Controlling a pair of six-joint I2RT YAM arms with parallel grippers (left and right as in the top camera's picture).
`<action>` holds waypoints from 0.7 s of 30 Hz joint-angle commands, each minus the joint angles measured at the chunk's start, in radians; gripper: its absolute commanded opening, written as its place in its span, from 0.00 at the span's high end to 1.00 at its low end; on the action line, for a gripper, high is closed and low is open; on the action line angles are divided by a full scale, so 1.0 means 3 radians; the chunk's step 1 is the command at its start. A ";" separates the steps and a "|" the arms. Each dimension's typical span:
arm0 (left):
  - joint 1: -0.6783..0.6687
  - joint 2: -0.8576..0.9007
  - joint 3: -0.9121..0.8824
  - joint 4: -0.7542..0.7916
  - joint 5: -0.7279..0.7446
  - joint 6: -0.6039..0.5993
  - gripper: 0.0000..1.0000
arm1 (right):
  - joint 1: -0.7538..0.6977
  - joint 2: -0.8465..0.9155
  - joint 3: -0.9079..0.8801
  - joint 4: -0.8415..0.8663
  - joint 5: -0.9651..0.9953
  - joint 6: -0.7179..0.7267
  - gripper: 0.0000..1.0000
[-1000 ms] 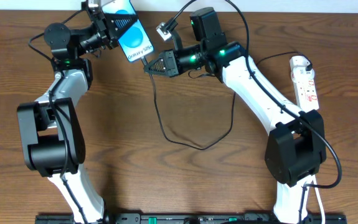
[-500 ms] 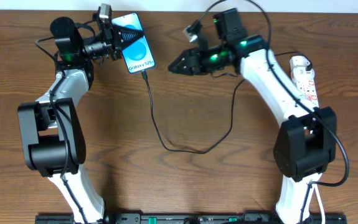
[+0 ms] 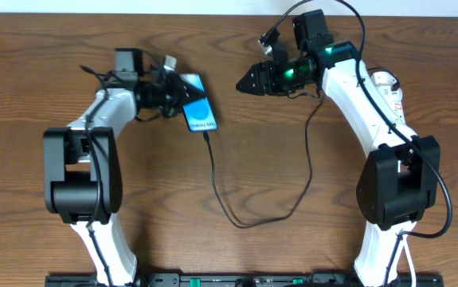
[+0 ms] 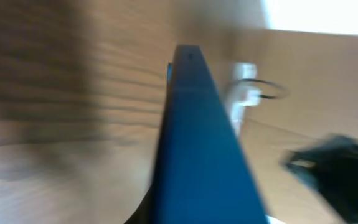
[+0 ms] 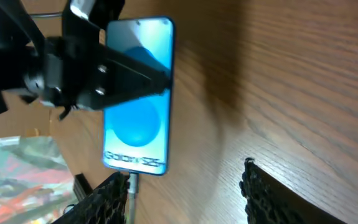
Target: Plug charger to phone and switch on socket
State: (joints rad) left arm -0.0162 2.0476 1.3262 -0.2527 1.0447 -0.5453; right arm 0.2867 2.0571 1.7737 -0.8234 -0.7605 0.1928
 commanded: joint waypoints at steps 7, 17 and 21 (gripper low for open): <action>-0.0174 0.0075 0.0036 -0.0139 -0.0752 0.0782 0.93 | 0.0076 -0.0010 0.0022 -0.0098 0.0273 -0.0112 0.42; -0.0268 0.0308 0.0036 -0.0141 -0.0744 0.0768 0.93 | 0.0148 -0.0010 0.0022 -0.0112 0.0422 -0.0111 0.39; -0.0332 0.0308 0.0036 -0.0165 -0.0746 0.0757 0.92 | 0.0159 -0.0010 0.0022 -0.0112 0.0423 -0.0112 0.39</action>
State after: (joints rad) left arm -0.0982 2.1418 1.3262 -0.2951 0.8120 -0.3386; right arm 0.3191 2.0571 1.7737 -0.8532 -0.6376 0.1741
